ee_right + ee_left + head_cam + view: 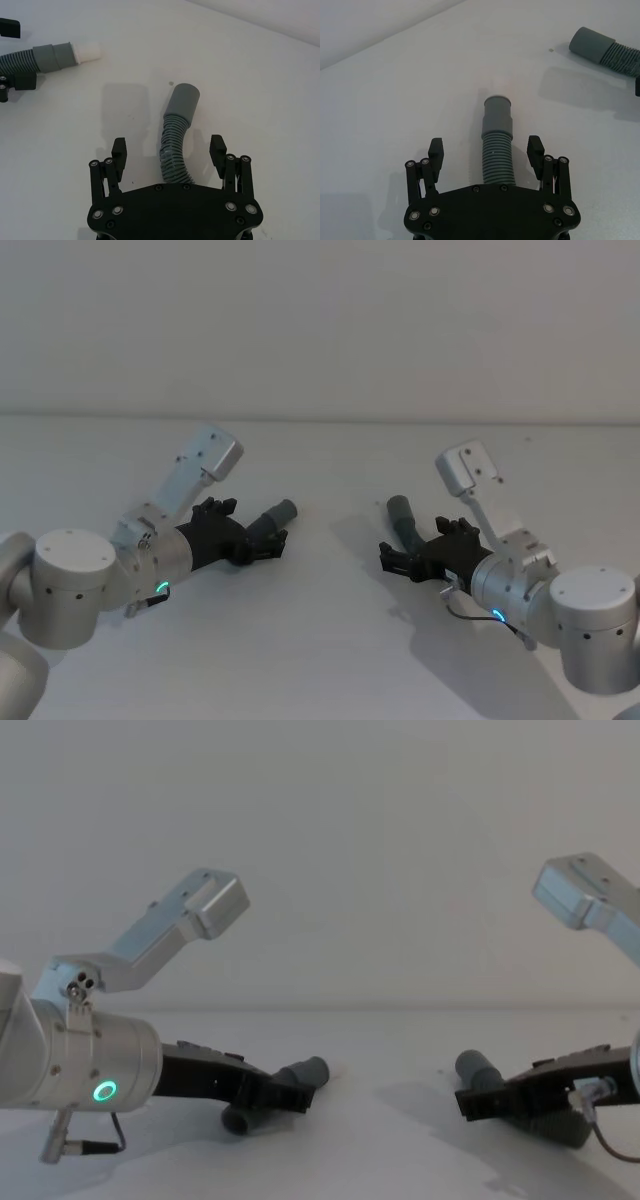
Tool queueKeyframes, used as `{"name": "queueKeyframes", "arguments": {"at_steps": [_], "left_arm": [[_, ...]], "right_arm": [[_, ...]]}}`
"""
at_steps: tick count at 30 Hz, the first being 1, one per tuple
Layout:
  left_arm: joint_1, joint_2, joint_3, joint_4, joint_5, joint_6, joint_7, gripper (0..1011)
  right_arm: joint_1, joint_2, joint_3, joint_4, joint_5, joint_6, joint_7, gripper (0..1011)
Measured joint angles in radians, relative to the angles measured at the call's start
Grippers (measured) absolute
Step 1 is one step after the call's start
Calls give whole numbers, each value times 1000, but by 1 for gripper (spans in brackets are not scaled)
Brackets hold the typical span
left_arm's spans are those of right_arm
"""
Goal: Use both hands to pick up one end of the pipe from the table, align the ends, and insert them.
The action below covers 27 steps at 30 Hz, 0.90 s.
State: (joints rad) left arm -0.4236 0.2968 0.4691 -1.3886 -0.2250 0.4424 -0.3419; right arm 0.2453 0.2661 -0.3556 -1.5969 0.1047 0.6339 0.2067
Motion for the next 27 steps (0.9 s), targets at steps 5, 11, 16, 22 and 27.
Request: {"name": "queueKeyframes", "arguments": {"at_steps": [5, 11, 16, 22, 27], "left_arm": [[-2, 0, 0, 2, 6, 3, -5, 1001], [-3, -1, -2, 5, 12, 6, -9, 1001], [-3, -2, -4, 6, 16, 6, -10, 1001], [-3, -4, -7, 8, 19, 6, -11, 1001], [-3, -4, -8, 8, 21, 6, -12, 925]], "right_arm": [[1, -3, 1, 5, -5, 0, 0, 1003], [3, -7, 1, 12, -11, 1, 0, 1003], [5, -10, 2, 18, -15, 1, 1, 1003], [6, -13, 3, 22, -18, 0, 2, 1004], [7, -14, 3, 24, -20, 0, 3, 925]]}}
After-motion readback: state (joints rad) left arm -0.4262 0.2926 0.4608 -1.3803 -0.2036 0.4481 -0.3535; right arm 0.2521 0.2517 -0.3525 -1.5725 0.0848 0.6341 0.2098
